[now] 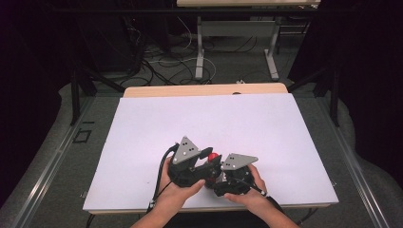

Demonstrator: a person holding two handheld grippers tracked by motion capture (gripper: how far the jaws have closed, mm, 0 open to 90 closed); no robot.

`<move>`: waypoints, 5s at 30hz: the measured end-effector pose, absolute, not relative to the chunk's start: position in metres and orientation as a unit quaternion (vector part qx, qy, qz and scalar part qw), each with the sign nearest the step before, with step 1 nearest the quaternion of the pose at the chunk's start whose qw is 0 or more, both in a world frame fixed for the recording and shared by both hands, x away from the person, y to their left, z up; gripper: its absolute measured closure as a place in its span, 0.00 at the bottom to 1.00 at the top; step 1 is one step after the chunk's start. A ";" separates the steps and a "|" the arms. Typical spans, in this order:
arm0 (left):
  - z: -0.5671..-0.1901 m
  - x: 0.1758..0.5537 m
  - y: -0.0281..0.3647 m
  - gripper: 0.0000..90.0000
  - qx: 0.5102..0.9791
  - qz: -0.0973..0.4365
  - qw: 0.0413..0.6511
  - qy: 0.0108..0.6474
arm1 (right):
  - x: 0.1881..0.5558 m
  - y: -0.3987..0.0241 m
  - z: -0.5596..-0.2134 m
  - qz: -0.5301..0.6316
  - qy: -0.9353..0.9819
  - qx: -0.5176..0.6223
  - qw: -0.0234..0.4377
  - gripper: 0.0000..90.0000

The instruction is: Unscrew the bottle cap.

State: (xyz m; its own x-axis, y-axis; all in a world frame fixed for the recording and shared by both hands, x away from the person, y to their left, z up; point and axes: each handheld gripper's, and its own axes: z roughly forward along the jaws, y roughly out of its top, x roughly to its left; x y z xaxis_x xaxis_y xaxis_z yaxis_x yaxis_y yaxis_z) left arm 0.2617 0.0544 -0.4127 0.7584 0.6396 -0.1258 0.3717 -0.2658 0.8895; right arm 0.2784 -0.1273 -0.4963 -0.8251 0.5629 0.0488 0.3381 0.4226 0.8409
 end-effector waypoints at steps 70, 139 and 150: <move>-0.411 0.270 0.062 0.62 0.797 0.115 0.521 0.283 | 0.278 -0.129 -0.494 0.463 0.836 0.270 0.120 0.32; -0.394 0.279 0.074 0.48 0.816 0.067 0.529 0.225 | 0.277 -0.128 -0.494 0.469 0.838 0.257 0.106 0.32; -0.395 0.306 0.093 0.50 0.848 -0.036 0.523 0.080 | 0.269 -0.120 -0.492 0.476 0.846 0.221 0.097 0.32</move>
